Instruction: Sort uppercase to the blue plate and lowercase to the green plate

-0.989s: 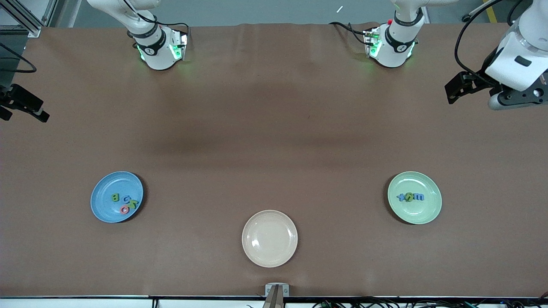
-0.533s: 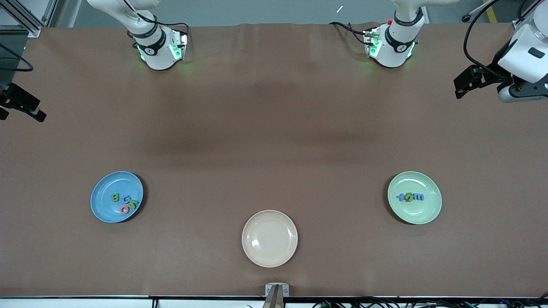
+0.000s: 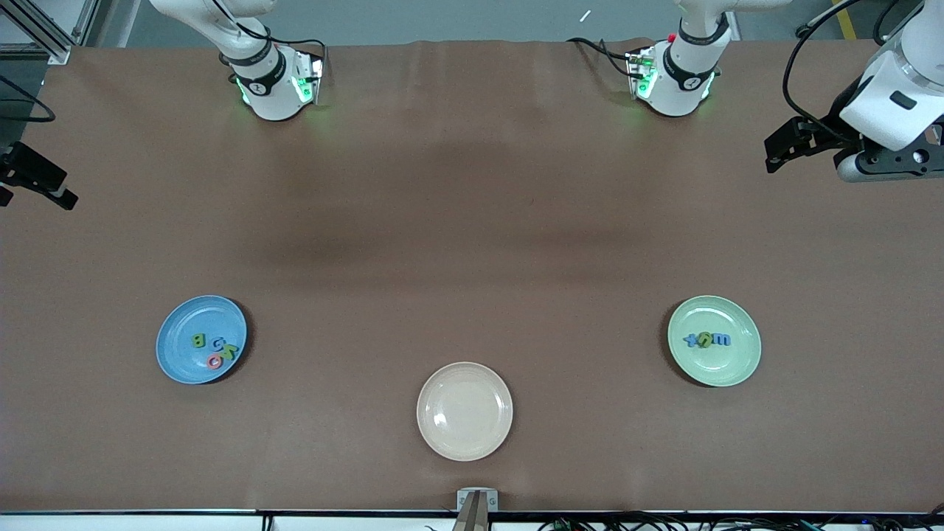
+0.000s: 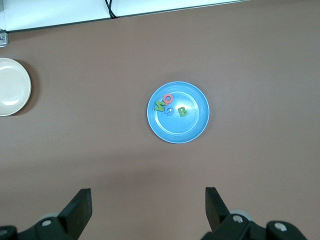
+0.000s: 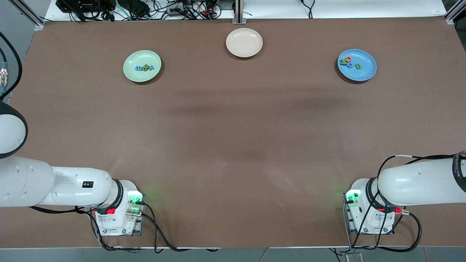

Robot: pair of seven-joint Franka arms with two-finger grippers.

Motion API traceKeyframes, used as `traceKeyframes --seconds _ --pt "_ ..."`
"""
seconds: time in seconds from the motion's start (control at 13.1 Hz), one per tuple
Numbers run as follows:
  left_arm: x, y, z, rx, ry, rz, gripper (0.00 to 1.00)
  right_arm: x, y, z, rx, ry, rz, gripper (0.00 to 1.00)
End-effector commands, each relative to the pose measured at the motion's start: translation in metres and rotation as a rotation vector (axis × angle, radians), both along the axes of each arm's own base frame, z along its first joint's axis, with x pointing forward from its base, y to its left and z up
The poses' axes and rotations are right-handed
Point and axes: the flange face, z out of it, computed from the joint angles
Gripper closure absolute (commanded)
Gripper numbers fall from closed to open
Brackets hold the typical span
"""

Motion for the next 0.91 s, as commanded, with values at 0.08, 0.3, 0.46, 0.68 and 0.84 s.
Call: traceKeyframes --seconds 0.08,0.3,0.46,0.68,0.84 --pt "-0.0069 -0.0015 0.0163 -0.014 -0.037 -0.017 0.0 0.0 -0.0015 0.0051 0.003 -0.001 -0.017 0.0" --pt "-0.0071 -0.0028 0.0163 -0.011 -0.038 -0.018 0.0 0.0 -0.0013 0.0051 0.004 -0.001 -0.017 0.0" --pt "-0.0067 -0.0001 0.0163 -0.008 -0.038 -0.015 0.0 0.0 0.0004 0.0049 0.004 0.0 -0.014 0.0" --pt "-0.0067 0.0007 0.0168 -0.008 -0.038 -0.018 0.0 -0.0008 -0.0013 0.0056 0.004 0.0 -0.017 0.0" --pt "-0.0072 -0.0074 0.0165 -0.007 -0.043 -0.029 0.0 0.0 0.0004 0.0049 0.004 0.0 -0.014 0.0"
